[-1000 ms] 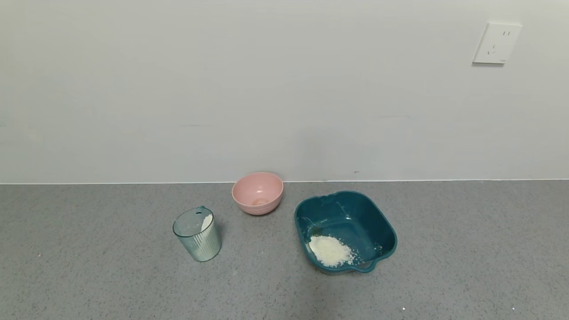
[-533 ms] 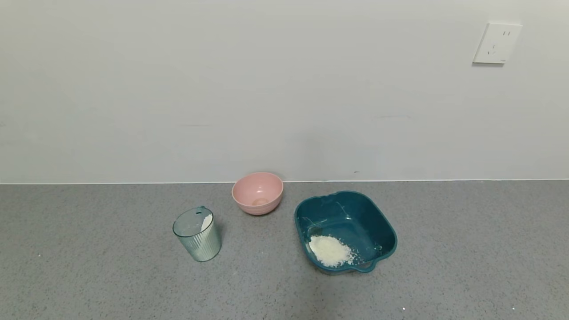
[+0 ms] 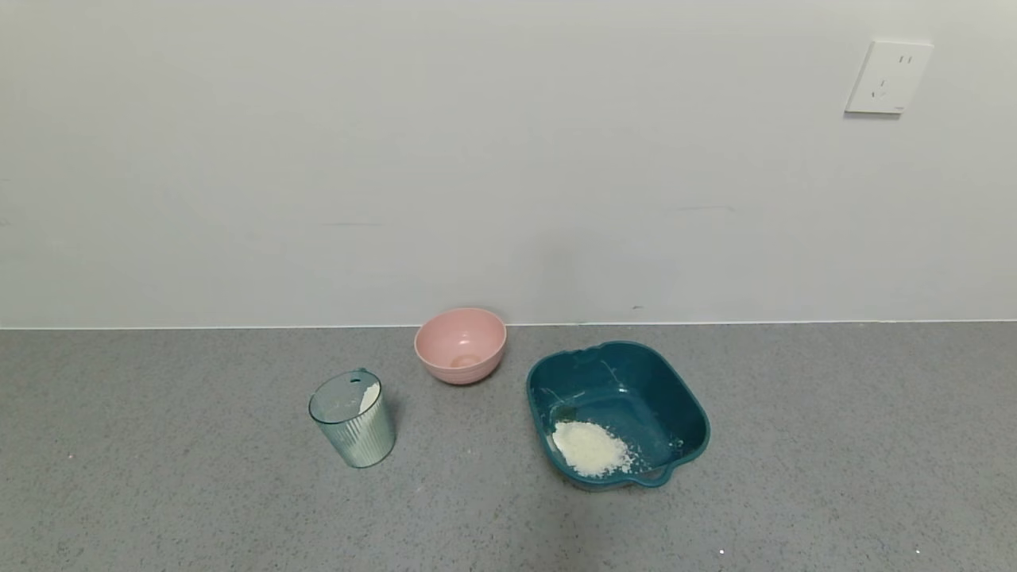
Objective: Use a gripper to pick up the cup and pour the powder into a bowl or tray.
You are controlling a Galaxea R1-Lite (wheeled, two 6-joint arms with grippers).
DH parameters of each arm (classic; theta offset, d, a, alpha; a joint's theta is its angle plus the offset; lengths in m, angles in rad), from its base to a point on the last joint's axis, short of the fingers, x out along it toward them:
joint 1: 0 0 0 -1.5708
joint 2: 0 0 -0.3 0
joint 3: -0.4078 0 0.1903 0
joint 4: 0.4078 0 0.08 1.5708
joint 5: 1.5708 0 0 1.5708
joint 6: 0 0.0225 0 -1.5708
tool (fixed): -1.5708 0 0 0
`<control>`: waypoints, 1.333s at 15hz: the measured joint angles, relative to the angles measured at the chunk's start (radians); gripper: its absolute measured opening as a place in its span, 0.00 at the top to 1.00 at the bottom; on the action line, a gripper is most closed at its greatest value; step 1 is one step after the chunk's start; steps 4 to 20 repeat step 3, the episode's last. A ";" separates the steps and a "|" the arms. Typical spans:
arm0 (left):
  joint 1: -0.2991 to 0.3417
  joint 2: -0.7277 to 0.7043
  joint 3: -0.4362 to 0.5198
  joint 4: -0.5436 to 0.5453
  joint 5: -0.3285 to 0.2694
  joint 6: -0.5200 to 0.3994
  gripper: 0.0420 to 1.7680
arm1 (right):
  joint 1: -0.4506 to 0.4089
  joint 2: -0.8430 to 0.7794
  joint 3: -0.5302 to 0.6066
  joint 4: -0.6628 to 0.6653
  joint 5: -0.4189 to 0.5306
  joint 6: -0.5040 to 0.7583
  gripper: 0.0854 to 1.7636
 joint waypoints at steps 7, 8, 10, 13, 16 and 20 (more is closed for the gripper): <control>0.000 0.000 0.000 0.000 0.001 -0.008 0.03 | 0.000 0.000 0.000 0.000 0.000 0.000 0.03; 0.000 0.000 0.000 0.000 0.001 -0.008 0.03 | 0.000 0.000 0.000 0.000 0.000 0.000 0.03; 0.000 0.000 0.000 0.000 0.001 -0.008 0.03 | 0.000 0.000 0.000 0.000 0.000 0.000 0.03; 0.000 0.000 0.000 0.000 0.001 -0.008 0.03 | 0.000 0.000 0.000 0.000 0.000 0.000 0.03; 0.000 0.000 0.000 0.000 0.001 -0.008 0.03 | 0.000 0.000 0.000 0.000 0.000 0.000 0.03; 0.000 0.000 0.000 0.000 0.001 -0.008 0.03 | 0.000 0.000 0.000 0.000 0.000 0.000 0.03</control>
